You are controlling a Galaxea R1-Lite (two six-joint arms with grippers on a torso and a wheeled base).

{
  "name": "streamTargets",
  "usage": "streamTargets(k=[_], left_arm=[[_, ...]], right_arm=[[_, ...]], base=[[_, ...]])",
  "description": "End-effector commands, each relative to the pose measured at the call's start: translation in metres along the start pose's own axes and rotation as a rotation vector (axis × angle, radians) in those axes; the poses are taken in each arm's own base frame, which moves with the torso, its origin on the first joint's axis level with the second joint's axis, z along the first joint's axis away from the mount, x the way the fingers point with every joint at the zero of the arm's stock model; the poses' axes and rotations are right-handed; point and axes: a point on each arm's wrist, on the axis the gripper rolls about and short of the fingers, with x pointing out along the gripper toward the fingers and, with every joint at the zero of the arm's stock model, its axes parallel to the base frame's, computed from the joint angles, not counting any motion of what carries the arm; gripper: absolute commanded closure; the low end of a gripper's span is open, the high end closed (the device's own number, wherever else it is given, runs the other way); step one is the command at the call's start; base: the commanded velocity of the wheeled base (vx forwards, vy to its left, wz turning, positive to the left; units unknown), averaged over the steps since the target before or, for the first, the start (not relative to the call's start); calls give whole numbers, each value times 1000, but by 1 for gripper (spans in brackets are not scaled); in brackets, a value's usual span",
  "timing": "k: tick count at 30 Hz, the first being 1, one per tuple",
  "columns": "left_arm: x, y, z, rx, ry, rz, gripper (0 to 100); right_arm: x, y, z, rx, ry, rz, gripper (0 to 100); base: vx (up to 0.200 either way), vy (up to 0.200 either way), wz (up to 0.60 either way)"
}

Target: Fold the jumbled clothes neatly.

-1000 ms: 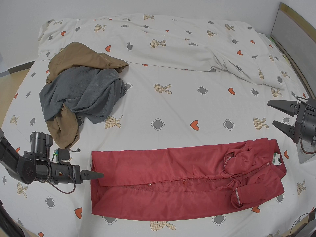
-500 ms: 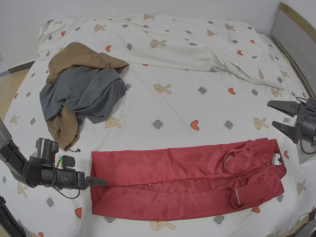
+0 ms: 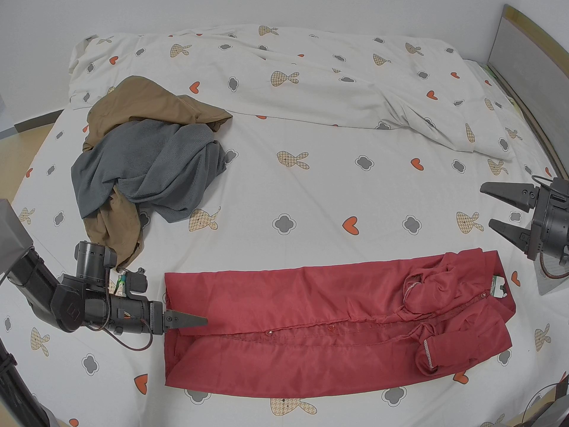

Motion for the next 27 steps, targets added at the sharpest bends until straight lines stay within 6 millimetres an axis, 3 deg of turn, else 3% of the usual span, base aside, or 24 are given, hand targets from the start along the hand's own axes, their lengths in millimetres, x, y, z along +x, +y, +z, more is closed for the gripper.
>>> streamTargets(k=[1, 13, 14, 27], left_arm=[[2, 0, 0, -10, 13, -65, 0], [13, 14, 3, -36, 28, -67, 0], [10, 15, 3, -39, 20, -65, 100], [13, 20, -1, -55, 38, -95, 100]], right_arm=[[2, -2, 0, 5, 6, -5, 0], [2, -2, 0, 5, 6, -5, 0], [2, -2, -1, 6, 7, -6, 0], [2, -2, 0, 6, 6, -7, 0]], base=[[0, 0, 0], [0, 0, 0], [0, 0, 0], [0, 0, 0]])
